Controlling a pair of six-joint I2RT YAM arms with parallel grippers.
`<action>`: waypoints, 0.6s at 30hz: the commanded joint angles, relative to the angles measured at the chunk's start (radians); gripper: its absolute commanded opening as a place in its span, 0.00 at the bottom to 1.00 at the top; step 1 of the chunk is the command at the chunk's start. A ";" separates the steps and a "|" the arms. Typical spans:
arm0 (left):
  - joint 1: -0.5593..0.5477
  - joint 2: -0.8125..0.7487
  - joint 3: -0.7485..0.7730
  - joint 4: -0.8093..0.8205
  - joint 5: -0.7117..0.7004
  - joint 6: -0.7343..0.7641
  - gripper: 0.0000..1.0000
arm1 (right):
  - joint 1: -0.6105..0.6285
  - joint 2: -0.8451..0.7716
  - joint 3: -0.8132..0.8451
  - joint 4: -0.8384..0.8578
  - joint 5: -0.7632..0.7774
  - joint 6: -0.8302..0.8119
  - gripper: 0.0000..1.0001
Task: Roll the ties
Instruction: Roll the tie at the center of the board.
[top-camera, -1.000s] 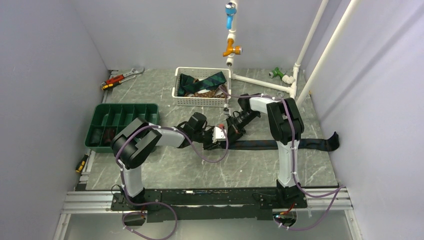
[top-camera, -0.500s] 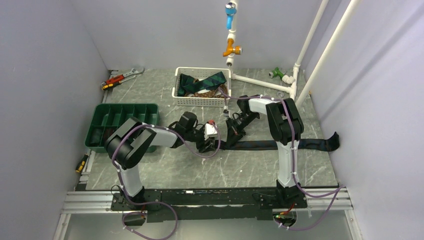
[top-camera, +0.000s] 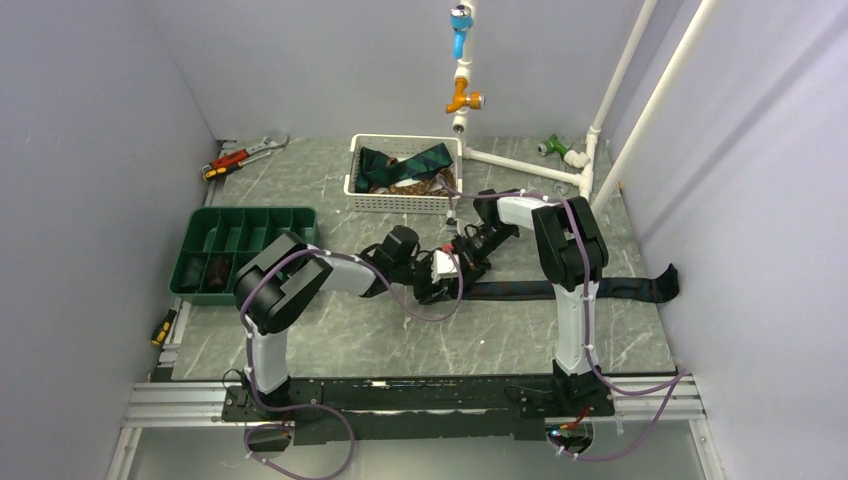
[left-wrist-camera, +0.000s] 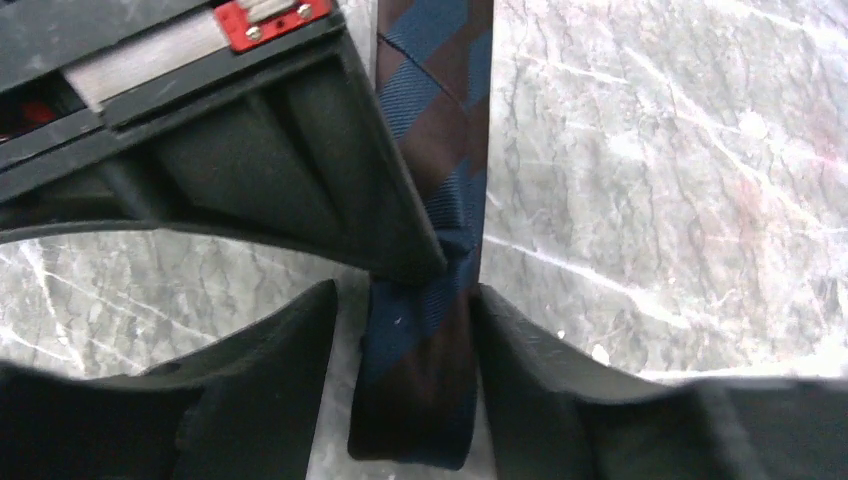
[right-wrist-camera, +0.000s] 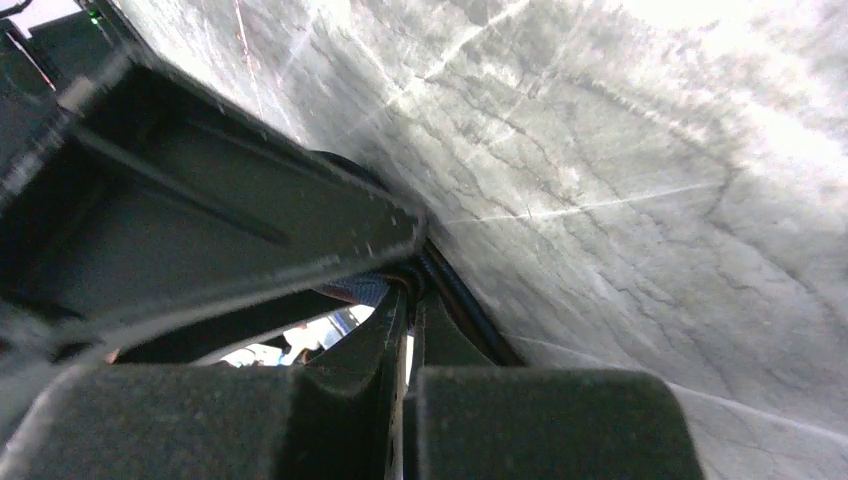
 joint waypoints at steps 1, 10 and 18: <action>-0.017 0.022 0.005 -0.087 -0.141 0.045 0.50 | 0.006 -0.041 0.026 0.043 0.003 -0.017 0.00; -0.017 -0.021 -0.071 -0.103 -0.199 0.056 0.32 | -0.027 -0.066 0.009 -0.010 -0.093 0.013 0.40; -0.021 -0.019 -0.065 -0.110 -0.201 0.037 0.33 | -0.027 -0.040 -0.009 0.014 -0.093 0.021 0.07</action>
